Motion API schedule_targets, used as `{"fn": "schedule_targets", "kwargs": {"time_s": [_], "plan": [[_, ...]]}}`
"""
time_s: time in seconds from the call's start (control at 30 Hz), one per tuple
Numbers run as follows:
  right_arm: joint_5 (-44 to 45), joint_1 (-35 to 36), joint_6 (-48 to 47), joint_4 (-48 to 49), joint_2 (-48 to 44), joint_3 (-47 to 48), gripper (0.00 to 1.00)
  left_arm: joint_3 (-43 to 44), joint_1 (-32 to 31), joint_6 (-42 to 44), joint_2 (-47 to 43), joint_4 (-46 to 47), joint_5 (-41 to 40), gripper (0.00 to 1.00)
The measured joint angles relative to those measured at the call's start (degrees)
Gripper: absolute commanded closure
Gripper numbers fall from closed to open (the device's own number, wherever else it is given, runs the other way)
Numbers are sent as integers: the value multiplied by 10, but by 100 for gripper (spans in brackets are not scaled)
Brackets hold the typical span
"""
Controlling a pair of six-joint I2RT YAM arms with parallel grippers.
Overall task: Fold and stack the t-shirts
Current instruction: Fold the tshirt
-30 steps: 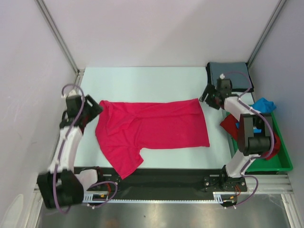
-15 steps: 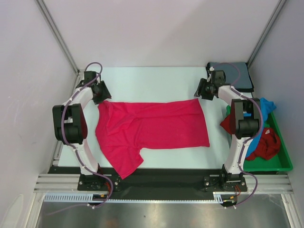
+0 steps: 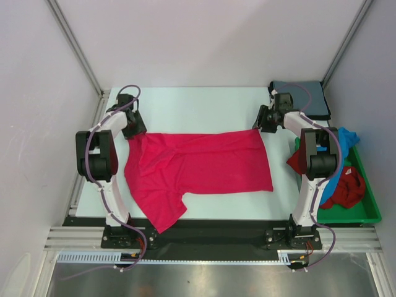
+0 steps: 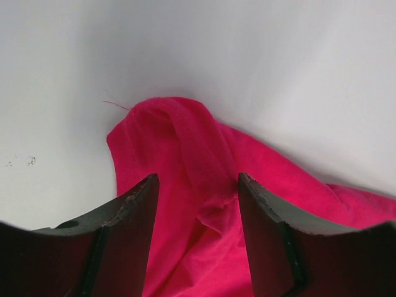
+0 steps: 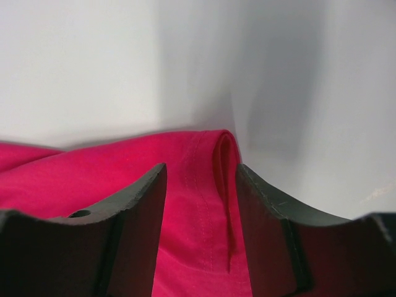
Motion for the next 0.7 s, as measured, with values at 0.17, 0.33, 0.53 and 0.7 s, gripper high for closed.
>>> {"fn": "schedule_targets", "kwargs": {"time_s": [0.17, 0.33, 0.53, 0.7], "plan": [[-7, 0, -3, -7, 6, 0, 47, 19, 0, 0, 31, -4, -8, 52], [-18, 0, -9, -10, 15, 0, 51, 39, 0, 3, 48, -8, -8, 73], [-41, 0, -9, -11, 26, 8, 58, 40, 1, 4, 47, -1, -8, 82], [-61, -2, 7, -3, 50, 42, 86, 30, 11, 3, 33, 23, 5, 100]]}}
